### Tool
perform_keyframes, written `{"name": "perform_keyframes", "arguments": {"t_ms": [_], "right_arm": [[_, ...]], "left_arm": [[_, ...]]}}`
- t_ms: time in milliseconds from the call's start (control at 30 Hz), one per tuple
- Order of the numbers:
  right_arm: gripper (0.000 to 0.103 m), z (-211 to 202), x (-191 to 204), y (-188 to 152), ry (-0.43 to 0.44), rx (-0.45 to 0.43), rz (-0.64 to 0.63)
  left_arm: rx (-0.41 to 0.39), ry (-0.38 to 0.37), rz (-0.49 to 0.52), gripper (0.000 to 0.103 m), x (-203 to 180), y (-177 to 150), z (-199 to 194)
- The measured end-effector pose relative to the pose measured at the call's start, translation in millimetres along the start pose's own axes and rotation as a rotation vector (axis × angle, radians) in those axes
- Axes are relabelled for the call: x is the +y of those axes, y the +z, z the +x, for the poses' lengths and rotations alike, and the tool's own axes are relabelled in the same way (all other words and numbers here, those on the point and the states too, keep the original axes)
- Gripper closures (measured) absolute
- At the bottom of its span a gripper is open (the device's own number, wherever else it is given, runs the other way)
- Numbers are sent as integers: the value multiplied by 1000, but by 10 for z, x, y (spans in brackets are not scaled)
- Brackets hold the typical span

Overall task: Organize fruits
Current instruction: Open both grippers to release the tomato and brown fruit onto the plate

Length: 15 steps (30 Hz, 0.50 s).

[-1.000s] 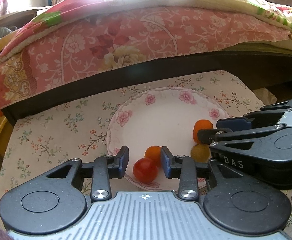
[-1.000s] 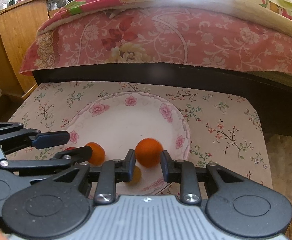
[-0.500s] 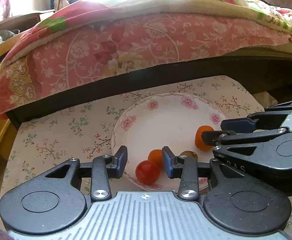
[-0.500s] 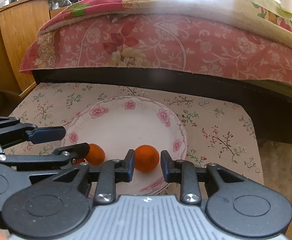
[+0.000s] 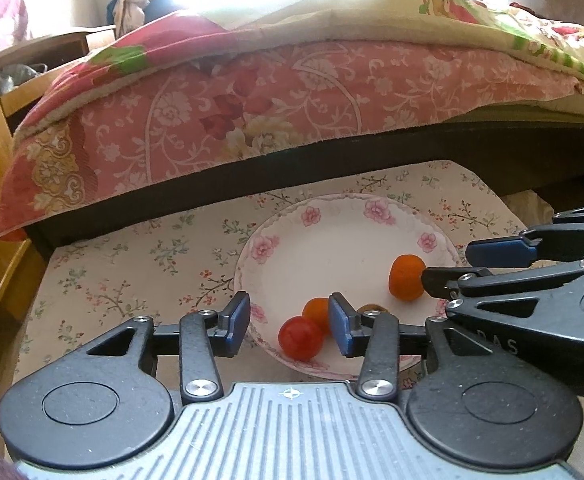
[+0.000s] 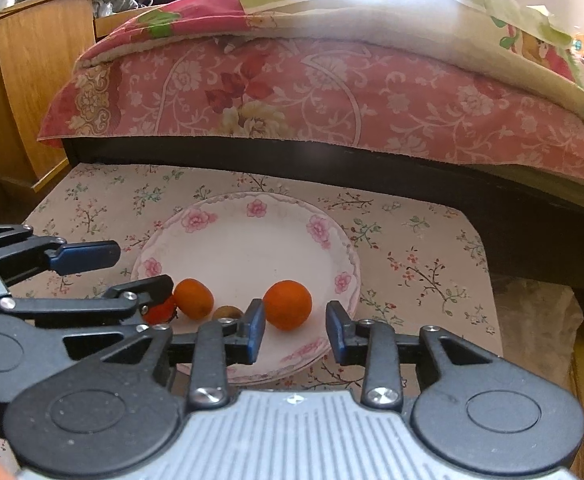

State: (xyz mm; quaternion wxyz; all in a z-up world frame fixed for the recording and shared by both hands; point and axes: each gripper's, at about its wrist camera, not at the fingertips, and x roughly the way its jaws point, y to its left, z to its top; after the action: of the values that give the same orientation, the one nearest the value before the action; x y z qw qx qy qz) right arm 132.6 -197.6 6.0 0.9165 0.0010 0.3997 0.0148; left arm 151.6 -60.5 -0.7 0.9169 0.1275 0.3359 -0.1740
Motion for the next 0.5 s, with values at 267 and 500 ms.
{"name": "perform_keyframes", "arguments": {"t_ms": [267, 500], "right_arm": [[66, -105, 16, -51, -10, 13, -4], [65, -225, 31, -114, -69, 20, -16]], "left_arm": [[-9, -7, 4, 50, -19, -12, -101], [-16, -11, 18, 49, -58, -40, -199]]}}
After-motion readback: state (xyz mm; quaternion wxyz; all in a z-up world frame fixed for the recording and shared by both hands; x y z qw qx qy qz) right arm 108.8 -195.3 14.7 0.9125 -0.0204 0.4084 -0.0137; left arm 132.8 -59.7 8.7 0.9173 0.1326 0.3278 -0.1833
